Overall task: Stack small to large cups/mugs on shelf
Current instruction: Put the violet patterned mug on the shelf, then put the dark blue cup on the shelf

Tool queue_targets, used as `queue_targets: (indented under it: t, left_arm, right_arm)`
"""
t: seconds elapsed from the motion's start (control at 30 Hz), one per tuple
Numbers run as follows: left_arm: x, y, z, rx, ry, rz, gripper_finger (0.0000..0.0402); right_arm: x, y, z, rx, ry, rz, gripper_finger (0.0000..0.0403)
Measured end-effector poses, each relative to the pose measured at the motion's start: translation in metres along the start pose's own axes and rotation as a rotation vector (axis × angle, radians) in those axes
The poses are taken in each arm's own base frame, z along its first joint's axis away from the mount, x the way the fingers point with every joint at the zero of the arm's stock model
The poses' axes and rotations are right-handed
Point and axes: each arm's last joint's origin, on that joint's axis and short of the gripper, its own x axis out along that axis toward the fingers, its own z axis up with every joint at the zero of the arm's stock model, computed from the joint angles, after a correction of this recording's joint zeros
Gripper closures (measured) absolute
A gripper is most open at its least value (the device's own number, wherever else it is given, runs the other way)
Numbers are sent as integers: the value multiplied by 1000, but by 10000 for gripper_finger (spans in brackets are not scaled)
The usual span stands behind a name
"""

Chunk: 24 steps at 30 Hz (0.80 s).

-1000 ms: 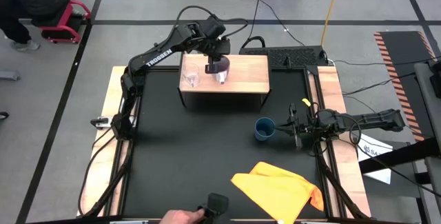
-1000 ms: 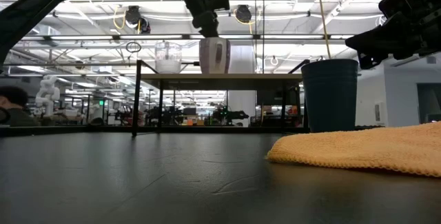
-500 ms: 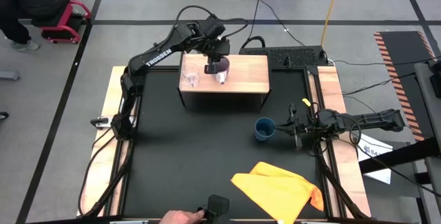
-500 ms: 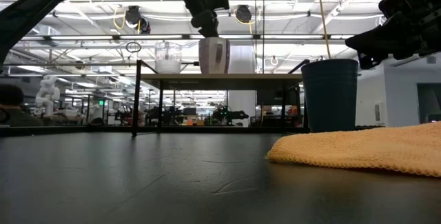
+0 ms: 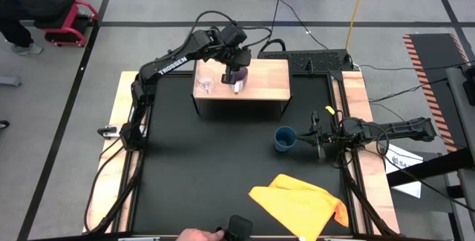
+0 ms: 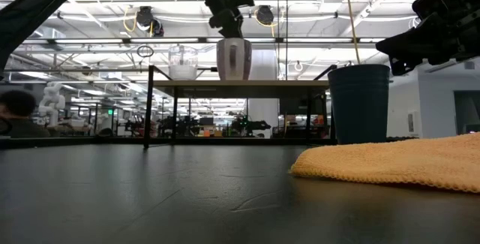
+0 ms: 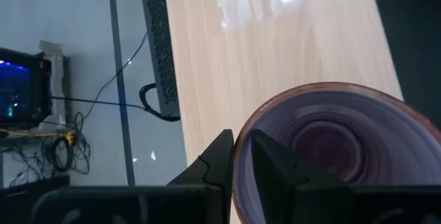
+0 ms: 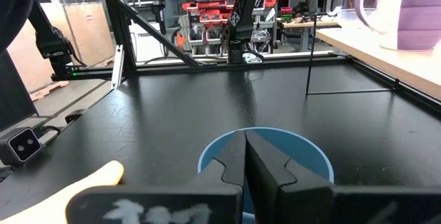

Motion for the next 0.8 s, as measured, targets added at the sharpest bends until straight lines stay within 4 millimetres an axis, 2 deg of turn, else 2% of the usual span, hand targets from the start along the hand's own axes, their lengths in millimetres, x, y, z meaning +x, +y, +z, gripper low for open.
queue_targets:
  t: [0.5,0.63,0.8]
  left_arm:
    - [0,0,0,-51,-9,-4,343]
    - [0,0,0,-63,-23,-21,322]
    - [0,0,0,-69,-29,-29,277]
  right_arm:
    - [0,0,0,0,0,0,403]
    - [0,0,0,0,0,0,403]
    - [0,0,0,0,0,0,403]
